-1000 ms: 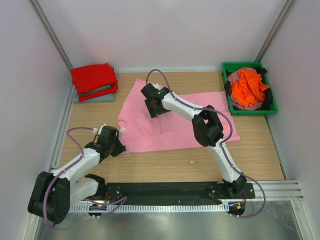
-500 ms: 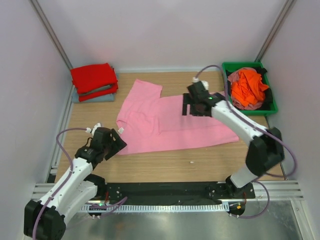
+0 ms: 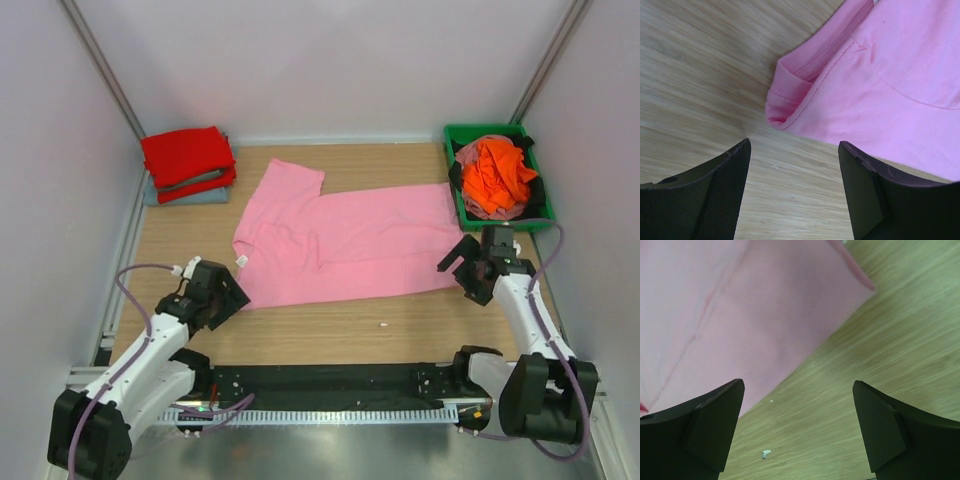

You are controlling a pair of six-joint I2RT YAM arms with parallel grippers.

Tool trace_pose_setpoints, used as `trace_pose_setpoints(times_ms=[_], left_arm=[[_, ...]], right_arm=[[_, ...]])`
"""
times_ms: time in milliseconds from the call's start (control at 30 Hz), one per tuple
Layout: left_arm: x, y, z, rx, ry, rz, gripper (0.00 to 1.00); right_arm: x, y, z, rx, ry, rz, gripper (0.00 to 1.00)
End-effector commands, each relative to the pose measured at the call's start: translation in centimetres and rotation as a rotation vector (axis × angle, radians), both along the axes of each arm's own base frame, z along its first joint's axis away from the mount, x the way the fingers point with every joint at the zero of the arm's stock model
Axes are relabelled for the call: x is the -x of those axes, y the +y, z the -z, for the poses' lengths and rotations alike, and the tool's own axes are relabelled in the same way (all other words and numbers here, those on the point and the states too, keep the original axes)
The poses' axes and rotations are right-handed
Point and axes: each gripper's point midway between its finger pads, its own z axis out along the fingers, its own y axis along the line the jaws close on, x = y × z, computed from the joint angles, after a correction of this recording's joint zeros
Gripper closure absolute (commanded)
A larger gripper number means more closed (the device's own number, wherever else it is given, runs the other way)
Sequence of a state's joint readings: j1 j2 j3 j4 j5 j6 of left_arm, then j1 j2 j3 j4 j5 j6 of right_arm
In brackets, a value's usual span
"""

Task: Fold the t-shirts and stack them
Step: Fold the tshirt

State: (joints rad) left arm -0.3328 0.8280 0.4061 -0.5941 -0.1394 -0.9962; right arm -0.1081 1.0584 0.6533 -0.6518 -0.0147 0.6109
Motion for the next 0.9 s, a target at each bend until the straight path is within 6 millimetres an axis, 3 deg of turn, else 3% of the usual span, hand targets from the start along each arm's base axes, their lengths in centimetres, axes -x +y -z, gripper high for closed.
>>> trace_pose_setpoints(times_ms=[0, 100, 400, 667, 767, 800, 867], left_arm=[[-1.0, 0.4, -0.4, -0.014, -0.057, -0.026, 0.28], [-1.3, 0.6, 0.1, -0.034, -0.055, -0.030, 0.29], [-2.1, 0.5, 1.3, -0.054, -0.038, -0.020, 0.32], [-2.6, 0.8, 1.3, -0.077, -0.054, -0.020, 0.48], [-2.9, 1.0, 1.3, -0.089, -0.057, -0.025, 0.61], [-2.9, 0.9, 1.1, -0.088, -0.056, -0.023, 0.67], [-3.0, 0.9, 1.1, -0.089, -0.053, -0.023, 0.76]], right_arm=[[-1.0, -1.8, -1.0, -0.073, -0.091, 0.104, 0.04], [-0.7, -3.0, -0.1, -0.123, -0.075, 0.185, 0.06], [-1.3, -2.5, 4.7, -0.221, -0.025, 0.224, 0.23], [-1.4, -4.2, 4.6, -0.133, -0.027, 0.263, 0.57], [-1.3, -4.7, 4.7, -0.108, -0.018, 0.270, 0.79], [-1.3, -4.7, 4.8, -0.107, -0.017, 0.272, 0.92], [-1.2, -4.7, 4.9, -0.109, -0.012, 0.270, 0.99]])
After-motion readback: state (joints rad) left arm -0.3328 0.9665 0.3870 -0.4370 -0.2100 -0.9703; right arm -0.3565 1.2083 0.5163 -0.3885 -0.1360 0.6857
